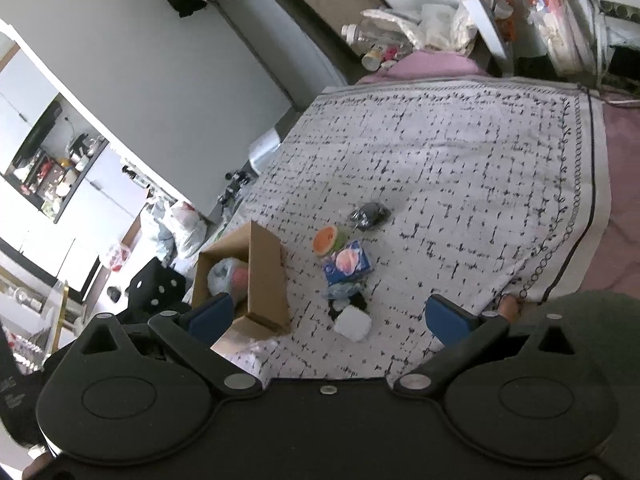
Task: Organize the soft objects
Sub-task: 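Open the right tool and withdraw from the box, then grasp the white cloth item with the right tool while the left tool grasps the grey bag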
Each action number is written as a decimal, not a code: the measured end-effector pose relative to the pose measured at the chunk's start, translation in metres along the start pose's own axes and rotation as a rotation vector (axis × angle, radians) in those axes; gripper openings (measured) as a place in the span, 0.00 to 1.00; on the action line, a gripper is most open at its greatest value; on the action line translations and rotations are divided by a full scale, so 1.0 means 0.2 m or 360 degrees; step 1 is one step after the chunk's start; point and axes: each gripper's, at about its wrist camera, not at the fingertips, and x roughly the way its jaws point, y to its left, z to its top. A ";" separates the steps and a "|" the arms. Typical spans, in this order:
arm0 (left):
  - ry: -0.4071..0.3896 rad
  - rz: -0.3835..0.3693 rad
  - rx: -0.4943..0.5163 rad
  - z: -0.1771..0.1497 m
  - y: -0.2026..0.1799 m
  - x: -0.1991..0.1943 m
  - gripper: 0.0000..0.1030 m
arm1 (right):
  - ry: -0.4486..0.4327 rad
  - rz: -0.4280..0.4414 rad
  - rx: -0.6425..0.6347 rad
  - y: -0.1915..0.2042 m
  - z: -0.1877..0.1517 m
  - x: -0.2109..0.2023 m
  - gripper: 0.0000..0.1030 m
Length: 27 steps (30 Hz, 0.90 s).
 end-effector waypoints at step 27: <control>0.0223 -0.0151 -0.0089 -0.06 0.04 0.36 0.81 | 0.0263 -0.0048 0.0232 -0.10 -0.05 0.47 0.74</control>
